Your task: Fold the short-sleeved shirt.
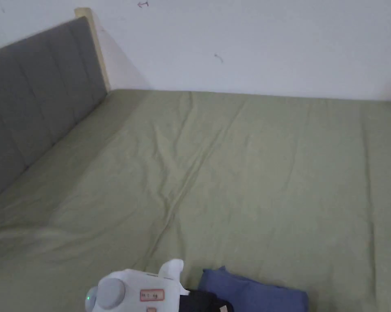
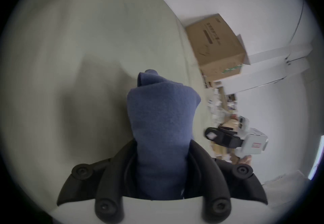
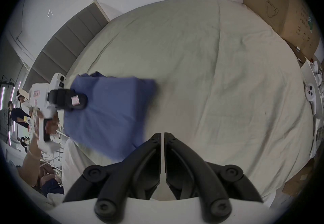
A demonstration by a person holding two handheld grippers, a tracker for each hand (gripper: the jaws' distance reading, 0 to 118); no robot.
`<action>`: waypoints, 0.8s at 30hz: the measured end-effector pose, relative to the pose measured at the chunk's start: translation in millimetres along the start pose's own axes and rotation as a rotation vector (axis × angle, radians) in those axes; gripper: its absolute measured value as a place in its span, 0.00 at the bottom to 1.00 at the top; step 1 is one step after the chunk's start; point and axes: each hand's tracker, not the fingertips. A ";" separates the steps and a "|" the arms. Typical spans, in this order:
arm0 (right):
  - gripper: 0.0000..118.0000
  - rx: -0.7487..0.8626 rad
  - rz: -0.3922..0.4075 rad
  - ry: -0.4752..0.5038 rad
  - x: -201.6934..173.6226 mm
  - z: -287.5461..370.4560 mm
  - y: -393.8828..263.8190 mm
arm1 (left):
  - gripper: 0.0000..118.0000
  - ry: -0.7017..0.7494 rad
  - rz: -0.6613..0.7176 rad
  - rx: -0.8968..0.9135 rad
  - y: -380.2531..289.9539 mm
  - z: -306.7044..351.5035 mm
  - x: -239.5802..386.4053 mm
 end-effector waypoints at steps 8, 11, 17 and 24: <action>0.03 -0.062 0.012 0.000 -7.3 -17.6 -2.0 | 0.23 0.724 -0.076 0.014 116.5 147.7 -86.2; 0.03 -0.094 0.000 -0.028 -3.9 -26.3 -3.6 | 0.23 1.068 -0.176 -0.087 147.8 167.7 -112.3; 0.03 -0.115 -0.016 -0.046 -0.1 -32.3 -0.9 | 0.76 1.317 -0.186 -0.079 164.3 176.7 -146.2; 0.03 -0.101 -0.009 -0.039 -0.7 -32.5 6.3 | 0.78 1.201 -0.065 0.090 143.3 200.2 -108.7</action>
